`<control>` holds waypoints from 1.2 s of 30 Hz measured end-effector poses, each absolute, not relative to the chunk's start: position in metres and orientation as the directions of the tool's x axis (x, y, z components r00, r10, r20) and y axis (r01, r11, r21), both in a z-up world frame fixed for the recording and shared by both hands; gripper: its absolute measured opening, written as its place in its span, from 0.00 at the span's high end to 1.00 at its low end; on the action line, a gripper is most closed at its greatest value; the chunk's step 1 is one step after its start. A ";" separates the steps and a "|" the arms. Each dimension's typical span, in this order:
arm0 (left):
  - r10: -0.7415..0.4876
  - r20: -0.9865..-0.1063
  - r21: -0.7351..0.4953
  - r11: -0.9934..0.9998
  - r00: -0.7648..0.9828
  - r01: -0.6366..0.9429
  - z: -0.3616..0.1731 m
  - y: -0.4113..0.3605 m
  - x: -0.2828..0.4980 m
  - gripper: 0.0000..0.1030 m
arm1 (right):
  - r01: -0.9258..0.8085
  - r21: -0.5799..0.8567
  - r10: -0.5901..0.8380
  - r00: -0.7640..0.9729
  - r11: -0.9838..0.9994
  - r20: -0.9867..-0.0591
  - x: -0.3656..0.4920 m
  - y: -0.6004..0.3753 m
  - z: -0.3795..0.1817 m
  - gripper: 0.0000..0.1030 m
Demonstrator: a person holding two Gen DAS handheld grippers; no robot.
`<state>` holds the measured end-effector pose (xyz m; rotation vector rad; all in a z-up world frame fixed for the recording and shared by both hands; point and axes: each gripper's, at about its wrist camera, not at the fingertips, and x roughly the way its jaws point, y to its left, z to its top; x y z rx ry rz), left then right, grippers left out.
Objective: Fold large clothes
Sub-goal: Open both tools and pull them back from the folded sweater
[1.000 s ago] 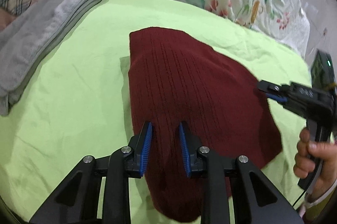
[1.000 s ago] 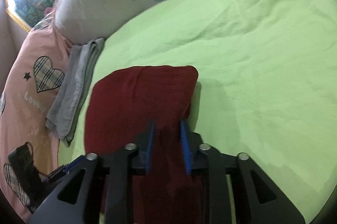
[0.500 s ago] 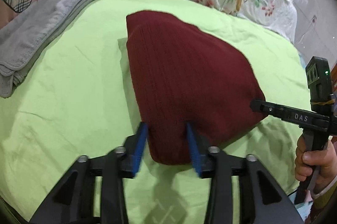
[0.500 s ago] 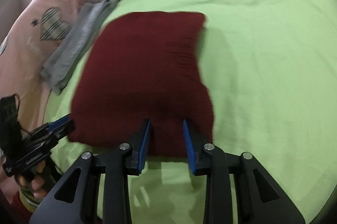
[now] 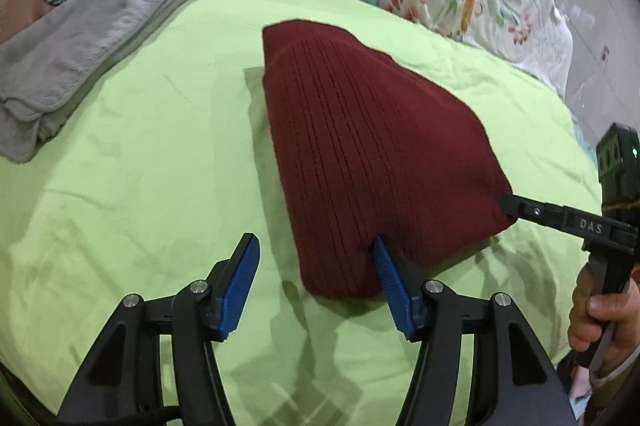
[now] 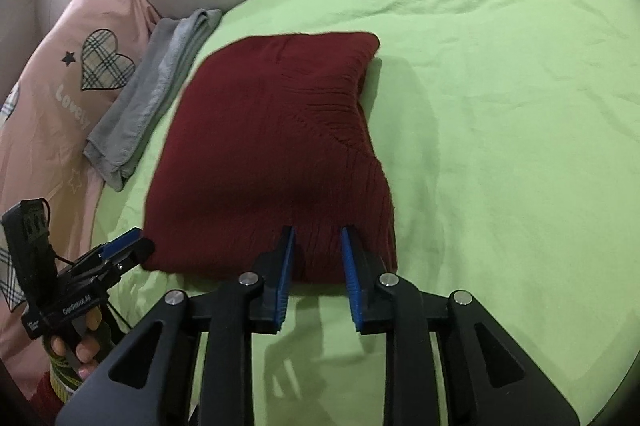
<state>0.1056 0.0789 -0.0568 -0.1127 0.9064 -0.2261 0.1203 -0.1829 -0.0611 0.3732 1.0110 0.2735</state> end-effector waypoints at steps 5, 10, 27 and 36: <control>-0.220 -0.770 -0.204 0.974 0.599 0.095 -0.054 0.088 0.081 0.33 | -0.069 0.432 0.400 0.530 0.899 -0.748 0.093 -0.180 -0.047 0.60; -0.172 -0.804 -0.165 0.984 0.569 0.065 -0.069 0.091 0.056 0.29 | -0.078 0.385 0.366 0.527 0.920 -0.767 0.056 -0.170 -0.047 0.48; -0.023 -0.838 0.001 0.999 0.545 0.044 -0.066 0.085 0.003 0.27 | -0.150 0.218 0.264 0.484 0.964 -0.834 0.003 -0.154 -0.045 0.24; -0.033 -0.735 0.026 0.997 0.678 0.077 0.007 0.086 -0.013 0.18 | -0.169 0.244 0.297 0.567 0.955 -0.769 0.000 -0.162 0.011 0.18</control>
